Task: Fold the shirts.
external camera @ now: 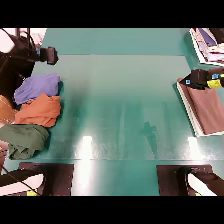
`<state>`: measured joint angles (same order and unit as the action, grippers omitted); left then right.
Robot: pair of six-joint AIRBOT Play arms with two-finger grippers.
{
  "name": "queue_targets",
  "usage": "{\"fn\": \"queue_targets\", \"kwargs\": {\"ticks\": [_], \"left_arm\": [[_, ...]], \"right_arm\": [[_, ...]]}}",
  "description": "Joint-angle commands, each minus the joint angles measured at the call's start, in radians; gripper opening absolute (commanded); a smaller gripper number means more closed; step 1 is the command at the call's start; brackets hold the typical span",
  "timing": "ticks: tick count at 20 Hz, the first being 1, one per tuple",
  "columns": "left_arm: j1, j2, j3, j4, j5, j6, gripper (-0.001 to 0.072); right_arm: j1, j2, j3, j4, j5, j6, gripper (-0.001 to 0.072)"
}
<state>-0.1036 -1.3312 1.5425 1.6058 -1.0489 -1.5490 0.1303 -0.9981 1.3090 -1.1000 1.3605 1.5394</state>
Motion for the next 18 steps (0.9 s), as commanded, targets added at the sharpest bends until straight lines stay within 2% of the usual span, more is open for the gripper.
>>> {"fn": "queue_targets", "kwargs": {"ticks": [1, 4, 9, 10, 11, 12, 13, 18], "left_arm": [[0.068, -0.086, -0.111, 0.134, 0.05, -0.068, 0.0561], [0.139, -0.191, -0.167, 0.13, 0.072, -0.125, 0.0562], [0.185, -0.277, -0.165, 0.126, 0.115, -0.127, 0.056], [0.185, -0.274, -0.159, 0.126, 0.118, -0.127, 0.0538], [0.185, -0.267, -0.153, 0.126, 0.117, -0.127, 0.0379], [0.185, -0.262, -0.142, 0.126, 0.112, -0.127, 0.0169], [0.185, -0.25, -0.13, 0.126, 0.107, -0.125, 0.0033], [0.18, -0.092, 0.037, 0.115, 0.026, -0.098, 0.0025]], "right_arm": [[0.001, 0.001, 0.0, 0.001, 0.0, 0.001, 0.0016], [0.001, 0.0, 0.0, 0.001, -0.006, 0.001, 0.0016], [0.001, 0.0, 0.0, 0.001, -0.032, 0.001, 0.0016], [0.001, 0.0, 0.0, 0.001, -0.037, 0.001, 0.0016], [0.001, 0.0, 0.0, 0.001, -0.043, 0.001, 0.0016], [0.001, 0.001, 0.0, 0.001, -0.051, 0.001, 0.0016], [0.001, 0.0, 0.0, 0.001, -0.057, 0.001, 0.0016], [0.0, 0.0, 0.068, 0.0, -0.059, 0.0, 0.0016]]}}
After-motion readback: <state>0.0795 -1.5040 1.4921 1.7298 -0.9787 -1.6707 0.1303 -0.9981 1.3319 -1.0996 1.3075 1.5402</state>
